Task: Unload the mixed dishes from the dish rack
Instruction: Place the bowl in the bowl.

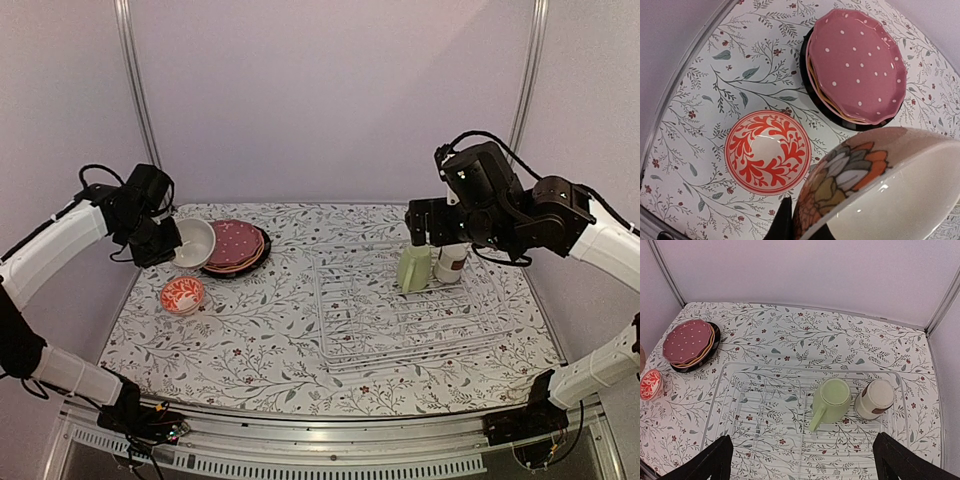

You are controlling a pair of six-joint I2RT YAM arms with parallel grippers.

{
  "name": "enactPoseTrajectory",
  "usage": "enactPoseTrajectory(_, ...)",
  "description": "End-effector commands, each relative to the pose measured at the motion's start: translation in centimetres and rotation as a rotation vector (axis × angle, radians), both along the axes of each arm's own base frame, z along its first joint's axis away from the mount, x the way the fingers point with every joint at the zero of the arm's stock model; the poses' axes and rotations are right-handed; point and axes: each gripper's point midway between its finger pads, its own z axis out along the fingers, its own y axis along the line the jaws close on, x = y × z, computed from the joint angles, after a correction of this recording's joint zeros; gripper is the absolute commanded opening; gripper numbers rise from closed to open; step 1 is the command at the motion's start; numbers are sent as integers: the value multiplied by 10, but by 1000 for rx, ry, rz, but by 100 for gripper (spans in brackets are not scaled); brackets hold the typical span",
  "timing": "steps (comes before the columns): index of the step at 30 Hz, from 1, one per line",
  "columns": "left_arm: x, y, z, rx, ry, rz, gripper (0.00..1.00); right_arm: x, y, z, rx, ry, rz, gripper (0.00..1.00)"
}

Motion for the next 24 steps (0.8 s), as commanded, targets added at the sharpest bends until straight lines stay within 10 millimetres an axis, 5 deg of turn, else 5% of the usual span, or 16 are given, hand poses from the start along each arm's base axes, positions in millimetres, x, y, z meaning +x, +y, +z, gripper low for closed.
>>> enactPoseTrajectory(1,-9,19,-3,-54,7,109,1,2,-6,-2,3,-9,-23,99)
enactPoseTrajectory(9,-23,40,-40,-92,122,201,2,2,-4,-9,-2,7,-27,99)
enactPoseTrajectory(24,-17,46,-90,-204,191,247,6,6,0,-20,8,36,-41,99)
